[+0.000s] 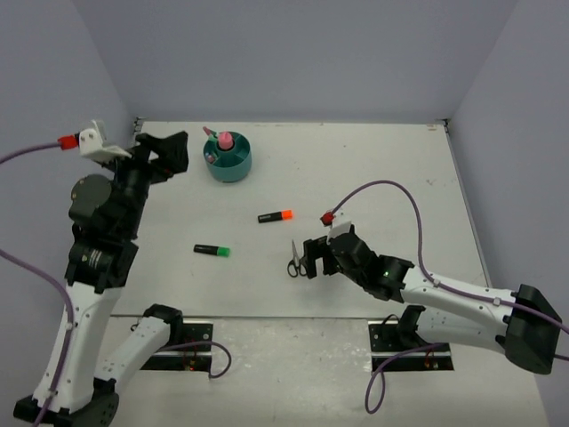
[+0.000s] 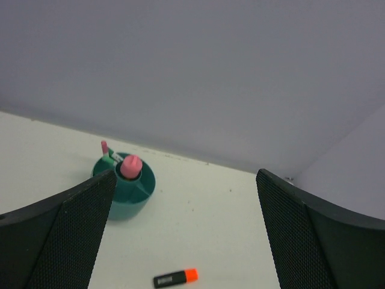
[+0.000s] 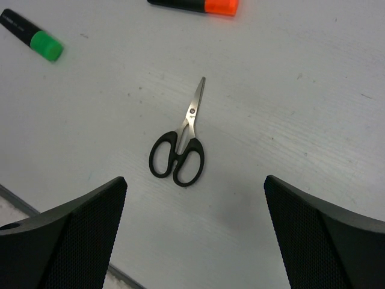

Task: Sort the stationery into containers
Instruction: Place the pen in the storage box, then pick up the pen from the center of the board.

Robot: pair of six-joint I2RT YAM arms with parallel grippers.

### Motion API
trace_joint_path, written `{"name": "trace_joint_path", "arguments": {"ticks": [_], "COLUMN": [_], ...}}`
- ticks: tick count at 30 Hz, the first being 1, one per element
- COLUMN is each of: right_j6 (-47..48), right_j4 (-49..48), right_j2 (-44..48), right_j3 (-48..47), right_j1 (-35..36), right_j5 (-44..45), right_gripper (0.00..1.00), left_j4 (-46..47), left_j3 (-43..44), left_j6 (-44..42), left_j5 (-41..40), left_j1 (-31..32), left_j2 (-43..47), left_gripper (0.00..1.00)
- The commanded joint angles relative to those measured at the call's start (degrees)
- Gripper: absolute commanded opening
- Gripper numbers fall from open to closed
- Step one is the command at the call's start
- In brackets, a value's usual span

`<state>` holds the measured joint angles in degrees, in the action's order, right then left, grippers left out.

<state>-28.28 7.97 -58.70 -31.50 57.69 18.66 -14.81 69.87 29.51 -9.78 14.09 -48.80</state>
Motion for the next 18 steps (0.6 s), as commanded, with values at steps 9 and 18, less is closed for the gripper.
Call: {"name": "trace_joint_path", "arguments": {"ticks": [9,18], "right_j6": [-4.35,-8.4], "right_j4": [11.84,25.0], "right_j2": [-17.28,-37.57], "right_j3": [-22.3,-44.1], "right_j1": [0.08,-2.87], "right_j5": [-0.91,0.6], "right_gripper": [0.97,0.97], "left_j4": [-17.07,-12.76], "left_j3": [-22.19,-27.24], "left_j6": [-8.28,-8.66], "left_j5": [6.27,12.2], "left_j1": [-0.03,-0.03], "left_j2": [18.08,19.24], "left_gripper": [1.0,1.0]}}
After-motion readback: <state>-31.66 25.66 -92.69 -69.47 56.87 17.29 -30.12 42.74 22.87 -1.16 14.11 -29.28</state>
